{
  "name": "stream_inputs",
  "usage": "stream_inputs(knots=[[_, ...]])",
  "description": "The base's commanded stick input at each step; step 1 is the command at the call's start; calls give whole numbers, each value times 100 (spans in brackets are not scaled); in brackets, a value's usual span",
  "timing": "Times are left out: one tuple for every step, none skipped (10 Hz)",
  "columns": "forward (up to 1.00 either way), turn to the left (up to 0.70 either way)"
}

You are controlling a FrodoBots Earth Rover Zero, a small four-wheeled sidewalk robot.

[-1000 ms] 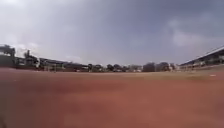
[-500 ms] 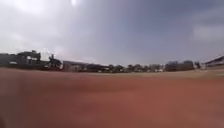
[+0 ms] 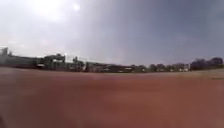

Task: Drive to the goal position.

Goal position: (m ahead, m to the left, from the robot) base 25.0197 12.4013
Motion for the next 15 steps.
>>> stream_inputs(knots=[[4,0],[51,0],[70,0],[70,0],[70,0],[70,0],[70,0],[70,0],[70,0],[70,0],[70,0],[70,0],[70,0],[70,0],[70,0]])
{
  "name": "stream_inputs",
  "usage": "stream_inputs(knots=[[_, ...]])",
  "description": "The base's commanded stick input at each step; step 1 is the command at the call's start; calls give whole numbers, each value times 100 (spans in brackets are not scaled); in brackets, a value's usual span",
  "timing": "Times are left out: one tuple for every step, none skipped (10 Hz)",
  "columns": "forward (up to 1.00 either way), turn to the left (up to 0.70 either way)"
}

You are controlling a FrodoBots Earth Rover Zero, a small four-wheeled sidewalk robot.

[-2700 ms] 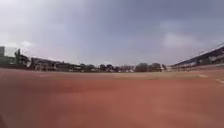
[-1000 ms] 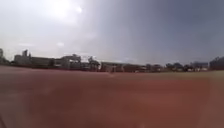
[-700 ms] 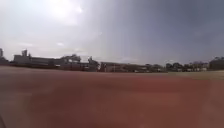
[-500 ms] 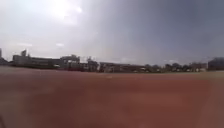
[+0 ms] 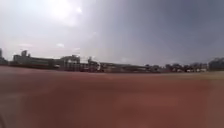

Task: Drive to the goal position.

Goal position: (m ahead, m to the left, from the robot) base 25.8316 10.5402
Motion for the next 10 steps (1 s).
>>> stream_inputs(knots=[[70,0],[70,0],[70,0],[70,0],[70,0],[70,0],[70,0],[70,0],[70,0],[70,0]])
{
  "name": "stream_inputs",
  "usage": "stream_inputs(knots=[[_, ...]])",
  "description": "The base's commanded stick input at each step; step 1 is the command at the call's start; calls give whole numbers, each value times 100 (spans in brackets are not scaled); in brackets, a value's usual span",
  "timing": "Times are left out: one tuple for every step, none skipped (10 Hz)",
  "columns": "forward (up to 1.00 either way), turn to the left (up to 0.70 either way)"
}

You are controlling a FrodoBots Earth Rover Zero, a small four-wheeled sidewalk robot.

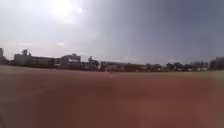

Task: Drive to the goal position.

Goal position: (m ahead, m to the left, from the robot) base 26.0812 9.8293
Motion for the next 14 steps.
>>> stream_inputs(knots=[[70,0],[70,0],[70,0],[70,22],[70,35],[70,35],[70,35],[70,35],[70,35],[70,35],[70,35],[70,35],[70,35],[70,35]])
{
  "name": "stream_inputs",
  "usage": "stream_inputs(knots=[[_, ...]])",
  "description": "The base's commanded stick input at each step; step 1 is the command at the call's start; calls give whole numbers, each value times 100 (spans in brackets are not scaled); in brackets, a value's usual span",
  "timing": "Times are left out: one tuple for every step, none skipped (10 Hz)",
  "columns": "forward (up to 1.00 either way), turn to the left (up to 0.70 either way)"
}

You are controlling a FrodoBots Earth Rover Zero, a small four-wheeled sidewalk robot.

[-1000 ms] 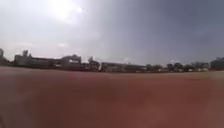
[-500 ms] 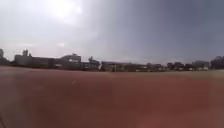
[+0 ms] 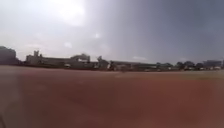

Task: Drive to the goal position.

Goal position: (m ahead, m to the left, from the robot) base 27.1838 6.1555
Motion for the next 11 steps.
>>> stream_inputs(knots=[[70,35],[70,35],[70,35],[70,0],[70,0],[70,0],[70,0],[70,0],[70,0],[70,0],[70,0]])
